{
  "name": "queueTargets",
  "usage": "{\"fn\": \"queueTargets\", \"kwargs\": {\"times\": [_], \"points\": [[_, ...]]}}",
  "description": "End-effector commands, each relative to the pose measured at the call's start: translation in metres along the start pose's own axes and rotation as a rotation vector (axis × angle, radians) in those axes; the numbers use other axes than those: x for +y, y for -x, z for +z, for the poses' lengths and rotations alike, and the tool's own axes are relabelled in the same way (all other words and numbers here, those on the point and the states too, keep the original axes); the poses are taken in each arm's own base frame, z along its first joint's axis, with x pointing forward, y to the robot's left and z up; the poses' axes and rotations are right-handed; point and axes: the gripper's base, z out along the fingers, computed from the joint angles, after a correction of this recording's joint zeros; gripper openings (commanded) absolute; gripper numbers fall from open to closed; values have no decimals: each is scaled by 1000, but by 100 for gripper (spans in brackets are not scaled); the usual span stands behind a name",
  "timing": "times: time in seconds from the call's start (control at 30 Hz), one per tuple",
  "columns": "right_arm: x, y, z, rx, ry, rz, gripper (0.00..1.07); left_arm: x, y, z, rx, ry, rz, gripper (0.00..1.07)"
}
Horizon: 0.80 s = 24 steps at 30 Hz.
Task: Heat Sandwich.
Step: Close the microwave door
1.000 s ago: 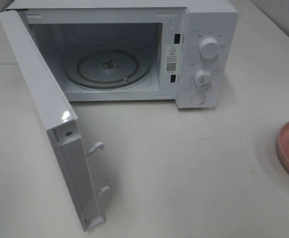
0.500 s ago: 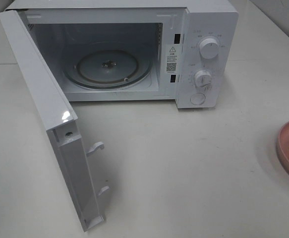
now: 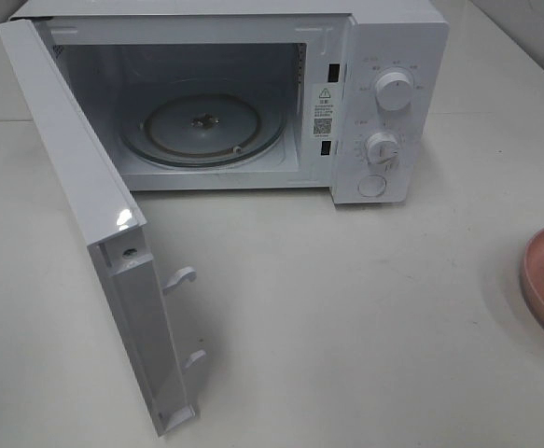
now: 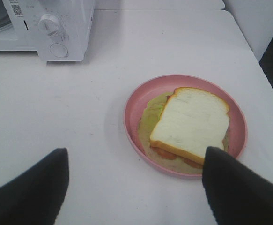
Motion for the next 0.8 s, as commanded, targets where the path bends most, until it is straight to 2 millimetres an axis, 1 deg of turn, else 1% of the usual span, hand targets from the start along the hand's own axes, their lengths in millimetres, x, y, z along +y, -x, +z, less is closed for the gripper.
{"fn": "queueTargets", "kwargs": {"times": [0.03, 0.17, 0.23, 0.27, 0.37, 0.4, 0.43, 0.47, 0.5, 0.53, 0.57, 0.6, 0.67, 0.7, 0.73, 0.77, 0.8], "points": [[0, -2, -3, -39, -5, -7, 76, 0, -1, -3, -36, 2, -2, 98], [0, -2, -3, -39, -5, -7, 76, 0, 10, -4, -47, 2, -2, 98], [0, -2, -3, -39, -5, -7, 76, 0, 19, 2, -43, 2, -2, 96], [0, -2, -3, -39, -5, -7, 76, 0, 19, 2, -43, 2, -2, 96], [0, -2, -3, -39, -5, -7, 76, 0, 27, 12, -21, 2, -2, 89], [0, -2, -3, -39, -5, -7, 76, 0, 32, 19, -11, 3, -2, 82], [0, -2, -3, -39, -5, -7, 76, 0, 34, 22, -4, 3, -2, 77], [0, -2, -3, -39, -5, -7, 76, 0, 34, 22, -4, 3, -2, 77], [0, -2, -3, -39, -5, -7, 76, 0, 37, 25, -6, 3, -2, 71], [0, -2, -3, -39, -5, -7, 76, 0, 41, 32, 0, 3, -2, 58], [0, -2, -3, -39, -5, -7, 76, 0, 43, 35, 3, 3, -2, 51], [0, -2, -3, -39, -5, -7, 76, 0, 43, 35, 3, 3, -2, 51], [0, -2, -3, -39, -4, -8, 76, 0, 46, 42, 2, 3, -2, 38], [0, -2, -3, -39, -4, -8, 76, 0, 47, 50, 0, 3, -2, 24], [0, -2, -3, -39, -4, -8, 76, 0, 48, 54, 2, 3, -2, 17], [0, -2, -3, -39, -4, -8, 76, 0, 48, 54, 2, 3, -2, 17], [0, -2, -3, -39, -4, -8, 76, 0, 47, 59, 8, 3, -2, 9]]}}
